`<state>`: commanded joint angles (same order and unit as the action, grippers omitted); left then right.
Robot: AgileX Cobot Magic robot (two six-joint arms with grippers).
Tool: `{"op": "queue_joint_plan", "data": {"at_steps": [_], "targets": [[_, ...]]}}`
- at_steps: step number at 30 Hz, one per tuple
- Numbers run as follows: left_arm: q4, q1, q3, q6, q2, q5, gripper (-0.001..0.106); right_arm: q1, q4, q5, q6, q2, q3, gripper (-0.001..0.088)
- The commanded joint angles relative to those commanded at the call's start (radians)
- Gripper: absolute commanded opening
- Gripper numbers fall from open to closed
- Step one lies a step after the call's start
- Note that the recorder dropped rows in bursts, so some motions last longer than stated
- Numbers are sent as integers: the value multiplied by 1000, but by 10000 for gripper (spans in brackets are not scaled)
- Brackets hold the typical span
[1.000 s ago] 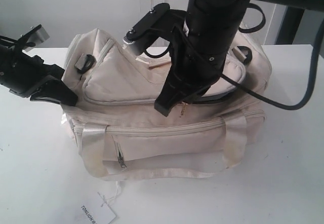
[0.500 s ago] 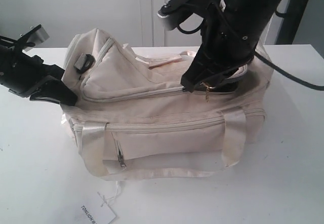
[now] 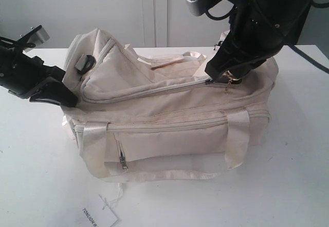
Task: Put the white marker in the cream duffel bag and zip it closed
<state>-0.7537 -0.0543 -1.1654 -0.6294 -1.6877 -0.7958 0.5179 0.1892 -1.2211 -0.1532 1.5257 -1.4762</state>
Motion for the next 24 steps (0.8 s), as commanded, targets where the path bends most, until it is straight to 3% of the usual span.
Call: {"op": "queue_joint_plan", "data": {"at_steps": [18, 24], "targets": [[0, 0, 0, 0, 0, 2, 0, -1, 20, 0, -2, 0, 0, 0], [0, 0, 0, 0, 0, 2, 0, -73, -146, 0, -63, 0, 0, 0]]}}
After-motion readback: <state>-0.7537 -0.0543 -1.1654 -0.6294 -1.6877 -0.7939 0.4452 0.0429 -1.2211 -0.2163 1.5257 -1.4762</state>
